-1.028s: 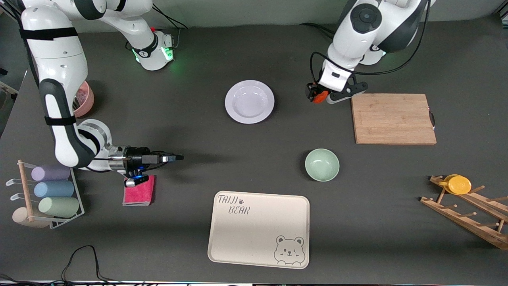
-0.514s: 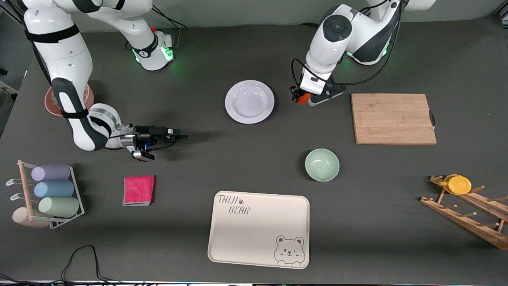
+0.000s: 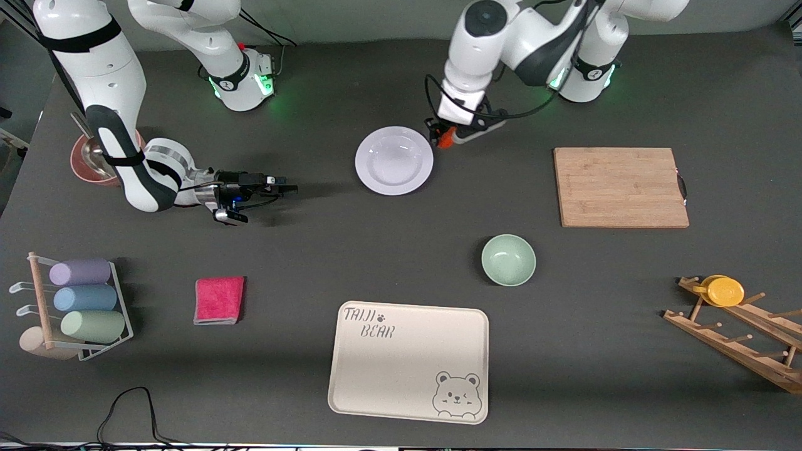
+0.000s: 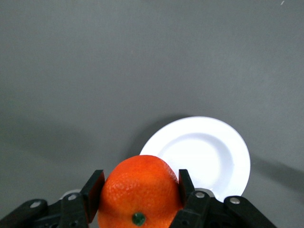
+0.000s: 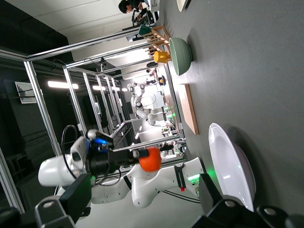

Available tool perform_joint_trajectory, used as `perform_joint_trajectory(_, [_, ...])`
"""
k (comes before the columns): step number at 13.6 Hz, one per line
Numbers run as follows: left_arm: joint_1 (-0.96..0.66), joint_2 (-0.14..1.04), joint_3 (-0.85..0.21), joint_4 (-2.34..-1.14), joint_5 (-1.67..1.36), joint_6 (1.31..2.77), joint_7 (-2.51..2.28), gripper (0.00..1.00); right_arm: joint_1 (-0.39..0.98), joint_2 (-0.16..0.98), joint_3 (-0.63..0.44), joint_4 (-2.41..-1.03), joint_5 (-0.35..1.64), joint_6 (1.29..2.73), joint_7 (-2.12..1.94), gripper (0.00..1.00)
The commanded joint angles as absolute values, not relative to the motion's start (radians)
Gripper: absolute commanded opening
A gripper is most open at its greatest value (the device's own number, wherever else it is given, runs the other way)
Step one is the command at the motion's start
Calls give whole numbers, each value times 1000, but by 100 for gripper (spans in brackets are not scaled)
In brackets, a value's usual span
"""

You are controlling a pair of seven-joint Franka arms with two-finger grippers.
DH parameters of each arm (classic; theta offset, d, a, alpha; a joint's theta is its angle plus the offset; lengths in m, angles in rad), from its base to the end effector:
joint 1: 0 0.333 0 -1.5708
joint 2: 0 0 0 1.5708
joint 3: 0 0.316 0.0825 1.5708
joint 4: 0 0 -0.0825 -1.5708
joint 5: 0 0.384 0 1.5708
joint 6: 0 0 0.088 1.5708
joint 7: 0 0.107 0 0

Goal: Place orange and plate with both arms
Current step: 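Carry the orange over the white plate and lower it with the left gripper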

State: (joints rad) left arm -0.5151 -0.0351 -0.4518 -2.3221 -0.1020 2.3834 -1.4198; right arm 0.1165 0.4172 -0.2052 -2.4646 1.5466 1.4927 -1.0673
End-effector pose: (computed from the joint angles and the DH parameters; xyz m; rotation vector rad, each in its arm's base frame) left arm 0.2904 -0.4232 0.3620 2.9300 0.7845 -0.0299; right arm 0.4070 0.0703 0.1554 -1.5728 0.2109 0.1651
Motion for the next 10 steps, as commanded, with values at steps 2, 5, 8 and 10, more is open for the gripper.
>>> perform_joint_trajectory(2, [-594, 137, -440, -2212, 108, 2398, -1716, 0, 123, 390, -216, -2485, 1534, 1506, -1089, 100])
perform_joint_trajectory(5, [-644, 329, -439, -2035, 263, 2373, -1949, 0, 123, 390, -215, -2484, 1534, 1532, -1089, 100])
perform_joint_trajectory(8, [-693, 469, -430, -1901, 379, 2318, -2071, 0, 123, 399, -215, -2482, 1534, 1557, -1089, 100])
perform_joint_trajectory(10, [-693, 495, -428, -1899, 423, 2319, -2086, 0, 139, 402, -213, -2482, 1532, 1586, -1120, 100])
